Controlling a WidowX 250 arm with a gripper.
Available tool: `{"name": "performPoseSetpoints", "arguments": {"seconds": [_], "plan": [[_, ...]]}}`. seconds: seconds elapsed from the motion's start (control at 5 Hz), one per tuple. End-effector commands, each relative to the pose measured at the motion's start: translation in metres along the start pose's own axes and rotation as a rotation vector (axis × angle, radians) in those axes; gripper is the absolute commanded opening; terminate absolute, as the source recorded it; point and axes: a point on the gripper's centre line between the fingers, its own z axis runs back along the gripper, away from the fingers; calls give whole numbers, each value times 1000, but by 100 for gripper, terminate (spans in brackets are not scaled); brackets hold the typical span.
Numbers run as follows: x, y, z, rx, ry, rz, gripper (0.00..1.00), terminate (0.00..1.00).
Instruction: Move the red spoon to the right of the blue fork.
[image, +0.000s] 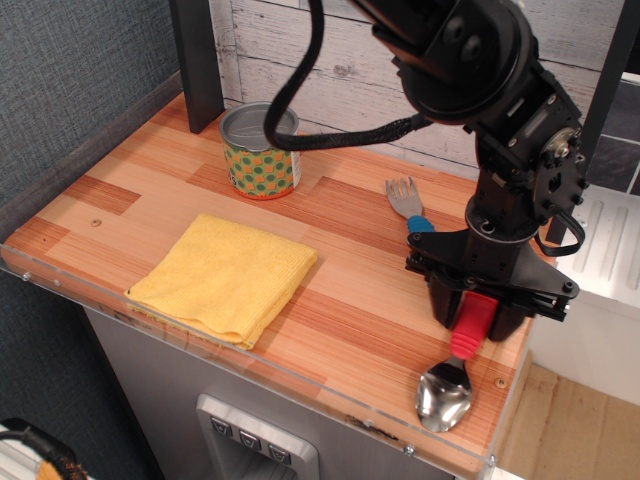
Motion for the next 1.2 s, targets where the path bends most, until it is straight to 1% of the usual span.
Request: {"name": "performPoseSetpoints", "arguments": {"seconds": [0.0, 0.2, 0.4, 0.6, 0.8, 1.0], "plan": [[16, 9, 47, -24, -86, 62, 100, 0], [18, 19, 69, -25, -102, 107, 100, 0], [22, 34, 90, 21, -73, 159, 100, 0], [23, 52, 106, 60, 15, 228, 100, 0], [20, 71, 117, 67, 14, 232, 100, 0], [14, 90, 128, 63, 3, 209, 100, 0]]}}
